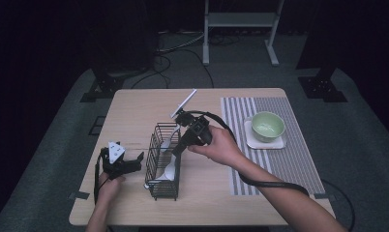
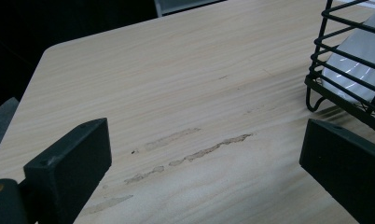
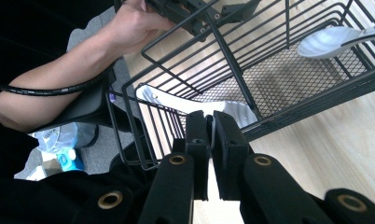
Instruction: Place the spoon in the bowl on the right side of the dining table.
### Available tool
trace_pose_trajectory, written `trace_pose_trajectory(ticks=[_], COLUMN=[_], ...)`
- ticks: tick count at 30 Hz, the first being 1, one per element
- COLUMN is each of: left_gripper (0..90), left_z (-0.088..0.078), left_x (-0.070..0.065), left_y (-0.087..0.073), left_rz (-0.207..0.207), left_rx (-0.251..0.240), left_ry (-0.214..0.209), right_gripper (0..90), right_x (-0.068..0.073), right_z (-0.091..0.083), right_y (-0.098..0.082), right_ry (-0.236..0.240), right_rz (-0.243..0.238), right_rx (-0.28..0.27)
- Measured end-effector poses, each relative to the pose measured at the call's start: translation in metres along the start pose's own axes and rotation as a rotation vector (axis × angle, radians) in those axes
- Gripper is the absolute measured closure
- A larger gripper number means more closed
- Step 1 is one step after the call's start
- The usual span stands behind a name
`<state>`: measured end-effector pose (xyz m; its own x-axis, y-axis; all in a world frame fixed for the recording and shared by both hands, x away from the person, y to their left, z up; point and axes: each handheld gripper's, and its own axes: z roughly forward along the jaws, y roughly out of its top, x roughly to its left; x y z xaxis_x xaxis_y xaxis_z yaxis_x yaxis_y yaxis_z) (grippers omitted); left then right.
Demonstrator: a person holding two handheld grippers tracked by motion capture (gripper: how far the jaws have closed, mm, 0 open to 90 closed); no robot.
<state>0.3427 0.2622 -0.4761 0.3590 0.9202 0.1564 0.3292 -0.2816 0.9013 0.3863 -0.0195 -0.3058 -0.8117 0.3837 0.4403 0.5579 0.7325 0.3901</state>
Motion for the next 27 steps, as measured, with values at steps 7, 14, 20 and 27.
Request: trace_pose_trajectory(ticks=[7,14,20,27], left_gripper=[1.1,1.1,1.1,1.1], left_z=[0.000,0.000,0.000,0.000], left_x=[0.000,0.000,0.000,0.000], left_y=[0.000,0.000,0.000,0.000], left_rz=[0.000,0.000,-0.001,0.002], left_rx=[0.001,0.001,0.001,0.002], left_ry=[0.000,-0.001,0.000,0.000], right_gripper=[85.2,85.2,85.2,85.3], right_x=[0.003,0.002,0.004,0.005], right_z=[-0.007,-0.013,-0.020,-0.031], right_y=[0.000,-0.001,-0.002,-0.004], right_ry=[0.004,0.018,0.034,0.059], right_rz=[-0.003,0.005,0.007,0.009], right_rx=[-0.019,-0.041,-0.063,-0.101])
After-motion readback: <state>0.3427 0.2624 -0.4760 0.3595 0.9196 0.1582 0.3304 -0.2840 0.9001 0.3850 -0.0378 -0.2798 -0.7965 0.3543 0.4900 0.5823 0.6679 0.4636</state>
